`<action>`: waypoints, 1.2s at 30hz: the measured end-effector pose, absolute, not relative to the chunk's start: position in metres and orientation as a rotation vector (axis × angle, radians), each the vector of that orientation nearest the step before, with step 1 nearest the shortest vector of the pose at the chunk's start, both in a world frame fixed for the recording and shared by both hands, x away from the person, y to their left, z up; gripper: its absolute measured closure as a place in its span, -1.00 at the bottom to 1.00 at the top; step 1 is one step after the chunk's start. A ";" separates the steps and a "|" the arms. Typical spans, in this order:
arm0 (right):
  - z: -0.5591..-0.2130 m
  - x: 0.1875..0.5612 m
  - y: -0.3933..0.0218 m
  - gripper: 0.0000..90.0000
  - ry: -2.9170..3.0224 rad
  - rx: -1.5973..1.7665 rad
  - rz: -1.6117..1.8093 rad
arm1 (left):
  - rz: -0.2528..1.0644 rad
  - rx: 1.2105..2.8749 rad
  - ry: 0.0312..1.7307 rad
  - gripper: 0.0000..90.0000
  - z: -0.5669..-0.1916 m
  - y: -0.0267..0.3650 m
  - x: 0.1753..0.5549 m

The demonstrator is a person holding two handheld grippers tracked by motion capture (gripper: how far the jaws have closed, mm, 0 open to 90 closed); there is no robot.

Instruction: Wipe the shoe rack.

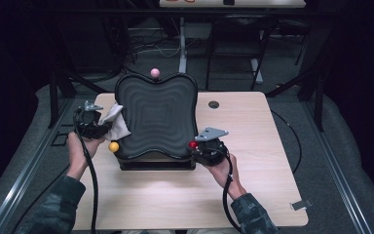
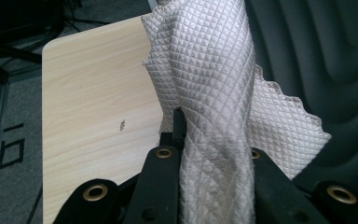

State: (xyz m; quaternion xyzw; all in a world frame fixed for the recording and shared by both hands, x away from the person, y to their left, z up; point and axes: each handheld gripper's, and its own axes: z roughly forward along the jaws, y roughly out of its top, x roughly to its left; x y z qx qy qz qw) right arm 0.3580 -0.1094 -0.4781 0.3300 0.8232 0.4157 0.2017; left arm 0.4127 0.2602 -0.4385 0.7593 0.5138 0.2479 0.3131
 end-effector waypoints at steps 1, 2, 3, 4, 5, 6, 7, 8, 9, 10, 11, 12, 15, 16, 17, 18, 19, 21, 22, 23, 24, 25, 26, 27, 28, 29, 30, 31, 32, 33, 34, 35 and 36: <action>-0.478 0.358 -0.109 0.34 2.300 0.921 1.160 | 0.656 2.003 1.348 0.88 -0.438 0.260 0.410; -0.478 0.358 -0.109 0.34 2.300 0.921 1.160 | 0.656 2.007 1.341 0.88 -0.439 0.259 0.408; -0.478 0.358 -0.110 0.34 2.301 0.917 1.160 | 0.655 2.007 1.336 0.88 -0.439 0.259 0.405; -0.478 0.358 -0.110 0.34 2.301 0.917 1.160 | 0.655 2.012 1.330 0.88 -0.440 0.259 0.403; -0.478 0.358 -0.110 0.34 2.303 0.915 1.161 | 0.655 2.016 1.329 0.88 -0.441 0.258 0.401; -0.478 0.358 -0.110 0.34 2.303 0.915 1.162 | 0.652 2.017 1.324 0.88 -0.441 0.258 0.400; -0.478 0.358 -0.110 0.34 2.303 0.915 1.162 | 0.652 2.015 1.322 0.88 -0.442 0.258 0.398; -0.478 0.358 -0.110 0.34 2.303 0.913 1.160 | 0.649 2.022 1.315 0.88 -0.442 0.258 0.396; -0.478 0.358 -0.110 0.34 2.305 0.910 1.160 | 0.647 2.024 1.313 0.88 -0.443 0.257 0.394; -0.478 0.358 -0.110 0.34 2.305 0.910 1.160 | 0.650 2.027 1.307 0.88 -0.443 0.257 0.392; -0.478 0.358 -0.110 0.34 2.306 0.908 1.159 | 0.645 2.029 1.303 0.88 -0.444 0.257 0.389; -0.478 0.359 -0.110 0.34 2.308 0.906 1.163 | 0.639 2.035 1.299 0.88 -0.445 0.256 0.387; -0.478 0.359 -0.110 0.34 2.308 0.906 1.162 | 0.635 2.043 1.292 0.88 -0.447 0.256 0.383; -0.478 0.359 -0.110 0.34 2.308 0.910 1.160 | 0.639 2.053 1.292 0.88 -0.447 0.256 0.381; -0.478 0.359 -0.110 0.34 2.308 0.911 1.159 | 0.639 2.053 1.292 0.88 -0.447 0.256 0.381; -0.478 0.359 -0.110 0.34 2.308 0.912 1.161 | 0.637 2.052 1.289 0.88 -0.447 0.256 0.381; -0.478 0.359 -0.110 0.34 2.308 0.912 1.161 | 0.637 2.052 1.289 0.88 -0.447 0.256 0.381; -0.478 0.359 -0.110 0.34 2.308 0.912 1.162 | 0.637 2.049 1.290 0.88 -0.447 0.255 0.381; -0.478 0.359 -0.110 0.34 2.308 0.911 1.160 | 0.639 2.049 1.288 0.88 -0.447 0.255 0.381; -0.478 0.359 -0.110 0.34 2.307 0.911 1.161 | 0.638 2.051 1.284 0.88 -0.447 0.255 0.381; -0.478 0.359 -0.110 0.34 2.307 0.912 1.162 | 0.641 2.052 1.284 0.88 -0.446 0.255 0.382; -0.478 0.359 -0.110 0.34 2.307 0.912 1.162 | 0.642 2.052 1.282 0.88 -0.446 0.255 0.382; -0.478 0.359 -0.110 0.34 2.307 0.911 1.162 | 0.643 2.051 1.281 0.88 -0.445 0.255 0.383; -0.478 0.359 -0.110 0.34 2.307 0.913 1.161 | 0.644 2.045 1.284 0.88 -0.444 0.254 0.384; -0.478 0.359 -0.110 0.34 2.306 0.915 1.161 | 0.647 2.046 1.283 0.88 -0.443 0.254 0.386; -0.478 0.359 -0.110 0.34 2.306 0.915 1.162 | 0.645 2.044 1.280 0.88 -0.442 0.254 0.387; -0.478 0.359 -0.110 0.34 2.306 0.915 1.162 | 0.646 2.045 1.282 0.88 -0.441 0.254 0.389; -0.478 0.359 -0.110 0.34 2.306 0.915 1.161 | 0.648 2.043 1.283 0.88 -0.441 0.253 0.390; -0.478 0.359 -0.110 0.34 2.305 0.915 1.163 | 0.648 2.042 1.282 0.88 -0.440 0.253 0.392; -0.478 0.359 -0.110 0.34 2.306 0.915 1.163 | 0.648 2.040 1.282 0.88 -0.439 0.253 0.394; -0.478 0.359 -0.110 0.34 2.305 0.916 1.162 | 0.647 2.038 1.284 0.88 -0.438 0.253 0.396; -0.478 0.359 -0.110 0.34 2.305 0.916 1.162 | 0.648 2.033 1.287 0.88 -0.437 0.253 0.398; -0.478 0.359 -0.110 0.34 2.305 0.916 1.162 | 0.653 2.034 1.288 0.88 -0.436 0.252 0.399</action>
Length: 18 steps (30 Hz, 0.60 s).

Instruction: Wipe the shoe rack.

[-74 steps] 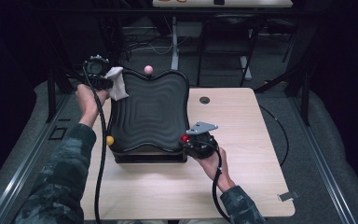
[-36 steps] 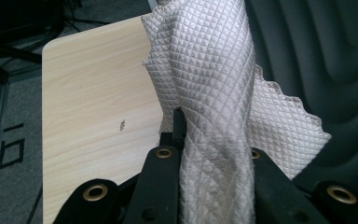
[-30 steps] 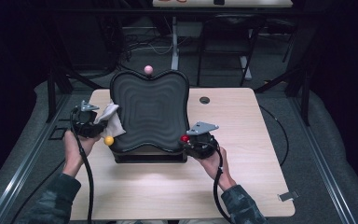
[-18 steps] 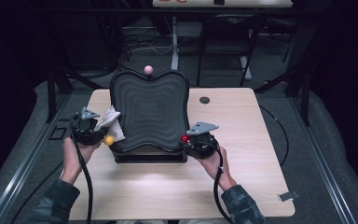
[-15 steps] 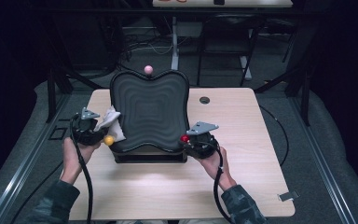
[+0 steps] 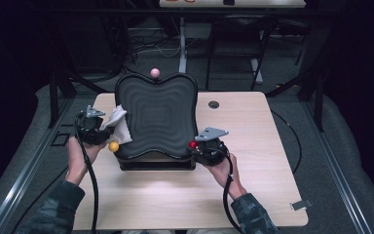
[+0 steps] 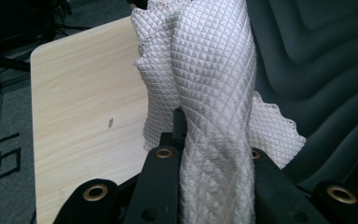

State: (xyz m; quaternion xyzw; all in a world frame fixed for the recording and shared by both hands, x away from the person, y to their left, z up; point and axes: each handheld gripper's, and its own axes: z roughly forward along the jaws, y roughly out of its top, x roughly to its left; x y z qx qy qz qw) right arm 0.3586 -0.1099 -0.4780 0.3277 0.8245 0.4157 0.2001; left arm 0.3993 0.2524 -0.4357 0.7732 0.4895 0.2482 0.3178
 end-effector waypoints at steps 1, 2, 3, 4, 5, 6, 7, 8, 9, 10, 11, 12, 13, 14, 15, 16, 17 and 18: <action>-0.478 0.359 -0.110 0.34 2.304 0.917 1.162 | 0.655 2.033 1.289 0.88 -0.435 0.252 0.401; -0.478 0.359 -0.110 0.34 2.304 0.918 1.164 | 0.654 2.032 1.292 0.88 -0.433 0.252 0.403; -0.478 0.359 -0.110 0.34 2.304 0.916 1.164 | 0.660 2.032 1.291 0.88 -0.431 0.251 0.408; -0.478 0.359 -0.110 0.34 2.304 0.917 1.164 | 0.660 2.032 1.291 0.88 -0.431 0.251 0.408; -0.478 0.359 -0.110 0.34 2.304 0.917 1.164 | 0.666 2.027 1.290 0.88 -0.429 0.250 0.411; -0.478 0.359 -0.110 0.34 2.304 0.918 1.164 | 0.671 2.028 1.293 0.88 -0.428 0.250 0.413; -0.478 0.359 -0.110 0.34 2.304 0.918 1.164 | 0.671 2.028 1.293 0.88 -0.426 0.249 0.416; -0.478 0.359 -0.110 0.34 2.304 0.917 1.166 | 0.677 2.025 1.296 0.88 -0.425 0.249 0.419; -0.478 0.359 -0.110 0.34 2.304 0.917 1.166 | 0.681 2.022 1.296 0.88 -0.424 0.248 0.422; -0.478 0.359 -0.110 0.34 2.304 0.917 1.165 | 0.683 2.024 1.301 0.88 -0.422 0.248 0.425; -0.478 0.359 -0.110 0.34 2.304 0.917 1.165 | 0.686 2.018 1.302 0.88 -0.421 0.247 0.428; -0.478 0.359 -0.110 0.34 2.304 0.917 1.165 | 0.690 2.023 1.303 0.88 -0.419 0.246 0.431; -0.478 0.359 -0.110 0.34 2.304 0.917 1.165 | 0.692 2.020 1.306 0.88 -0.418 0.246 0.434; -0.478 0.359 -0.110 0.34 2.304 0.917 1.166 | 0.701 2.022 1.308 0.88 -0.417 0.245 0.436; -0.478 0.359 -0.110 0.34 2.303 0.917 1.166 | 0.699 2.021 1.308 0.88 -0.415 0.244 0.439; -0.478 0.358 -0.110 0.34 2.303 0.919 1.166 | 0.706 2.019 1.312 0.88 -0.414 0.243 0.442; -0.478 0.358 -0.110 0.34 2.303 0.918 1.167 | 0.708 2.021 1.314 0.88 -0.412 0.243 0.444; -0.478 0.358 -0.110 0.34 2.303 0.918 1.167 | 0.714 2.023 1.316 0.88 -0.410 0.242 0.447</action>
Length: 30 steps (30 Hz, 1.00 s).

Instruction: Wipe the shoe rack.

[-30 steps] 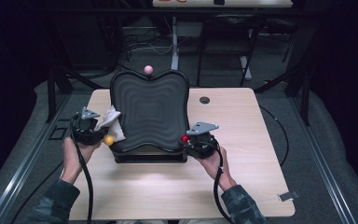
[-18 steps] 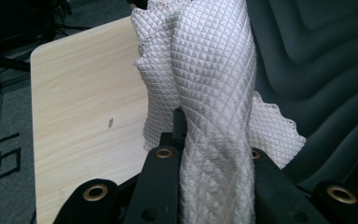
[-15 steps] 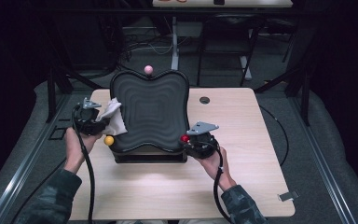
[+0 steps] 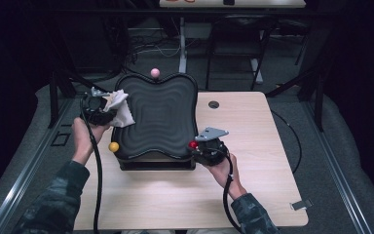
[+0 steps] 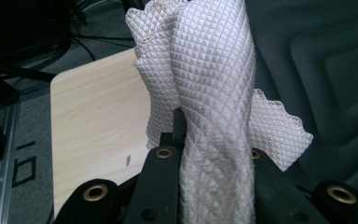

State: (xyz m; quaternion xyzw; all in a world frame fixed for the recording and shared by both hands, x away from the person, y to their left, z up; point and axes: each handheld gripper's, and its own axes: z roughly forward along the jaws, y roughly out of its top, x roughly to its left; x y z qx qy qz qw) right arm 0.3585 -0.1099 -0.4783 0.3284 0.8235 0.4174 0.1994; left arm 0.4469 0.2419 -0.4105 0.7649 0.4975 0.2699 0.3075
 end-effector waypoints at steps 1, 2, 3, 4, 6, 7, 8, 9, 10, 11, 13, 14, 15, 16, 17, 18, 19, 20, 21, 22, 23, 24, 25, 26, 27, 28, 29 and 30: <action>-0.478 0.358 -0.110 0.34 2.302 0.919 1.166 | 0.713 2.018 1.319 0.88 -0.409 0.241 0.450; -0.478 0.358 -0.110 0.34 2.303 0.919 1.166 | 0.709 2.014 1.321 0.88 -0.407 0.241 0.452; -0.478 0.358 -0.110 0.34 2.303 0.919 1.166 | 0.712 2.012 1.326 0.88 -0.405 0.241 0.454; -0.478 0.359 -0.110 0.34 2.303 0.917 1.166 | 0.720 2.010 1.326 0.88 -0.404 0.240 0.457; -0.478 0.359 -0.110 0.34 2.303 0.917 1.166 | 0.714 2.006 1.335 0.88 -0.401 0.240 0.462; -0.478 0.359 -0.110 0.34 2.303 0.917 1.166 | 0.718 2.004 1.338 0.88 -0.400 0.240 0.465; -0.478 0.359 -0.110 0.34 2.303 0.917 1.166 | 0.726 2.004 1.341 0.88 -0.398 0.239 0.467; -0.478 0.359 -0.110 0.34 2.303 0.917 1.165 | 0.724 2.005 1.346 0.88 -0.397 0.239 0.470; -0.478 0.359 -0.110 0.34 2.303 0.917 1.166 | 0.723 2.003 1.351 0.88 -0.395 0.238 0.473; -0.478 0.359 -0.110 0.34 2.303 0.917 1.166 | 0.725 2.002 1.355 0.88 -0.394 0.238 0.476; -0.478 0.359 -0.110 0.34 2.303 0.917 1.165 | 0.732 1.998 1.361 0.88 -0.391 0.236 0.482; -0.478 0.359 -0.110 0.34 2.303 0.917 1.165 | 0.730 1.997 1.366 0.88 -0.390 0.235 0.485; -0.478 0.359 -0.110 0.34 2.303 0.918 1.165 | 0.734 1.997 1.369 0.88 -0.388 0.234 0.488; -0.478 0.359 -0.110 0.34 2.303 0.917 1.165 | 0.741 1.994 1.370 0.88 -0.387 0.232 0.490; -0.478 0.359 -0.110 0.34 2.303 0.918 1.165 | 0.741 1.992 1.373 0.88 -0.386 0.231 0.493; -0.478 0.359 -0.110 0.34 2.303 0.917 1.166 | 0.739 1.990 1.379 0.87 -0.384 0.229 0.496; -0.478 0.359 -0.110 0.34 2.303 0.917 1.165 | 0.741 1.988 1.383 0.88 -0.383 0.228 0.499; -0.478 0.359 -0.110 0.34 2.302 0.918 1.165 | 0.751 1.987 1.387 0.88 -0.382 0.227 0.502; -0.478 0.358 -0.110 0.34 2.303 0.919 1.166 | 0.750 1.983 1.394 0.87 -0.381 0.225 0.505; -0.478 0.358 -0.110 0.34 2.303 0.919 1.166 | 0.749 1.980 1.401 0.87 -0.380 0.224 0.508; -0.478 0.358 -0.110 0.34 2.302 0.918 1.166 | 0.749 1.977 1.406 0.87 -0.379 0.223 0.510; -0.478 0.358 -0.110 0.34 2.302 0.917 1.167 | 0.758 1.976 1.414 0.87 -0.378 0.221 0.516; -0.478 0.358 -0.110 0.34 2.303 0.917 1.167 | 0.758 1.976 1.414 0.87 -0.378 0.221 0.516; -0.478 0.358 -0.110 0.34 2.303 0.917 1.167 | 0.754 1.971 1.421 0.87 -0.377 0.220 0.518; -0.478 0.358 -0.110 0.34 2.303 0.918 1.167 | 0.754 1.964 1.427 0.87 -0.376 0.219 0.520; -0.478 0.358 -0.110 0.34 2.302 0.917 1.168 | 0.754 1.957 1.430 0.87 -0.375 0.218 0.523; -0.478 0.358 -0.110 0.34 2.302 0.918 1.168 | 0.758 1.958 1.432 0.87 -0.374 0.217 0.525; -0.478 0.358 -0.110 0.34 2.302 0.918 1.168 | 0.758 1.958 1.436 0.87 -0.373 0.216 0.527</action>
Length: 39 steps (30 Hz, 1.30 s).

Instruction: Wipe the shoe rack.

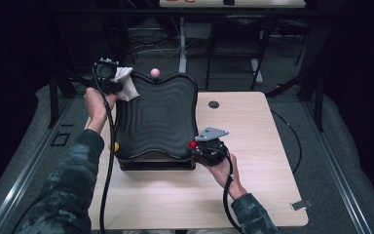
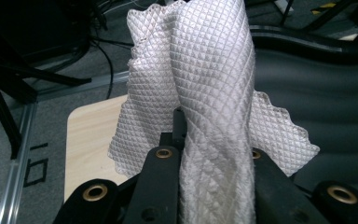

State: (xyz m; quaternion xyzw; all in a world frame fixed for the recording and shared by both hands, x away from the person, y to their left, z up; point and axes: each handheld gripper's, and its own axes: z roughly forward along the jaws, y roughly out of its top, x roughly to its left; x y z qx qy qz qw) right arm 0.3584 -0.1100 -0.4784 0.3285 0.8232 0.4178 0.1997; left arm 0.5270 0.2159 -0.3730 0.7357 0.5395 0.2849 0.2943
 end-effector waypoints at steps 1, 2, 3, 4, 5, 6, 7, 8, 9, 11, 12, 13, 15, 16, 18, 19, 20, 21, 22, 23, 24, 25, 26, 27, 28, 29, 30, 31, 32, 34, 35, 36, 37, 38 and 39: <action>-0.478 0.358 -0.110 0.34 2.302 0.918 1.168 | 0.756 1.957 1.436 0.87 -0.372 0.215 0.529; -0.478 0.358 -0.110 0.34 2.302 0.918 1.170 | 0.762 1.953 1.437 0.87 -0.371 0.213 0.530; -0.478 0.358 -0.110 0.34 2.302 0.919 1.170 | 0.764 1.957 1.433 0.87 -0.370 0.210 0.532; -0.479 0.358 -0.110 0.34 2.301 0.919 1.170 | 0.764 1.958 1.427 0.87 -0.368 0.208 0.533; -0.479 0.358 -0.110 0.34 2.302 0.919 1.171 | 0.777 1.967 1.417 0.87 -0.367 0.204 0.533; -0.478 0.358 -0.110 0.34 2.298 0.923 1.161 | 0.790 1.977 1.405 0.87 -0.367 0.201 0.534; -0.478 0.358 -0.110 0.34 2.298 0.923 1.161 | 0.789 1.987 1.393 0.87 -0.366 0.197 0.534; -0.478 0.358 -0.110 0.34 2.298 0.923 1.161 | 0.780 1.991 1.386 0.87 -0.366 0.194 0.535; -0.478 0.358 -0.110 0.34 2.298 0.922 1.161 | 0.773 1.990 1.377 0.87 -0.366 0.191 0.536; -0.478 0.358 -0.110 0.34 2.297 0.921 1.160 | 0.765 1.995 1.359 0.87 -0.365 0.185 0.537; -0.478 0.358 -0.110 0.34 2.297 0.921 1.160 | 0.761 1.999 1.350 0.87 -0.365 0.182 0.538; -0.478 0.358 -0.110 0.34 2.298 0.920 1.162 | 0.757 2.008 1.336 0.87 -0.364 0.178 0.538; -0.478 0.358 -0.110 0.34 2.297 0.921 1.156 | 0.751 2.024 1.314 0.87 -0.364 0.172 0.538; -0.479 0.358 -0.110 0.34 2.301 0.916 1.174 | 0.738 2.029 1.300 0.87 -0.364 0.169 0.538; -0.478 0.358 -0.110 0.34 2.305 0.919 1.161 | 0.706 2.041 1.272 0.87 -0.366 0.164 0.538; -0.478 0.358 -0.110 0.34 2.306 0.918 1.161 | 0.686 2.049 1.245 0.87 -0.366 0.162 0.537; -0.478 0.358 -0.110 0.34 2.306 0.918 1.161 | 0.665 2.060 1.218 0.87 -0.367 0.160 0.537; -0.478 0.358 -0.110 0.34 2.306 0.918 1.161 | 0.663 2.075 1.201 0.87 -0.369 0.159 0.537; -0.478 0.358 -0.110 0.34 2.306 0.918 1.161 | 0.659 2.080 1.190 0.87 -0.370 0.157 0.536; -0.478 0.358 -0.110 0.34 2.306 0.918 1.161 | 0.642 2.080 1.175 0.87 -0.371 0.157 0.536; -0.478 0.358 -0.110 0.34 2.307 0.917 1.160 | 0.630 2.082 1.168 0.87 -0.372 0.158 0.535; -0.478 0.358 -0.110 0.34 2.307 0.917 1.159 | 0.628 2.081 1.173 0.87 -0.372 0.159 0.535; -0.478 0.358 -0.110 0.34 2.307 0.917 1.159 | 0.613 2.068 1.174 0.87 -0.372 0.161 0.534; -0.478 0.358 -0.111 0.34 2.307 0.917 1.160 | 0.601 2.059 1.167 0.86 -0.371 0.163 0.533; -0.478 0.358 -0.111 0.34 2.307 0.917 1.161 | 0.596 2.049 1.171 0.87 -0.370 0.165 0.531; -0.478 0.358 -0.111 0.34 2.307 0.917 1.160 | 0.598 2.036 1.170 0.87 -0.367 0.170 0.527; -0.478 0.358 -0.111 0.34 2.307 0.917 1.160 | 0.598 2.036 1.170 0.87 -0.367 0.170 0.527; -0.478 0.358 -0.110 0.34 2.306 0.918 1.163 | 0.611 2.044 1.167 0.87 -0.366 0.172 0.524; -0.478 0.358 -0.110 0.34 2.306 0.918 1.163 | 0.624 2.050 1.165 0.87 -0.366 0.173 0.521; -0.478 0.358 -0.110 0.34 2.306 0.917 1.163 | 0.645 2.060 1.161 0.87 -0.365 0.177 0.513; -0.478 0.358 -0.110 0.34 2.305 0.918 1.162 | 0.638 2.058 1.165 0.87 -0.365 0.180 0.509; -0.478 0.358 -0.110 0.34 2.306 0.918 1.161 | 0.621 2.045 1.172 0.87 -0.364 0.184 0.506; -0.478 0.358 -0.110 0.34 2.306 0.916 1.161 | 0.625 2.038 1.171 0.87 -0.363 0.187 0.501; -0.478 0.358 -0.110 0.34 2.306 0.917 1.160 | 0.657 2.045 1.167 0.87 -0.362 0.192 0.493; -0.478 0.358 -0.110 0.34 2.306 0.917 1.160 | 0.657 2.045 1.167 0.87 -0.362 0.192 0.493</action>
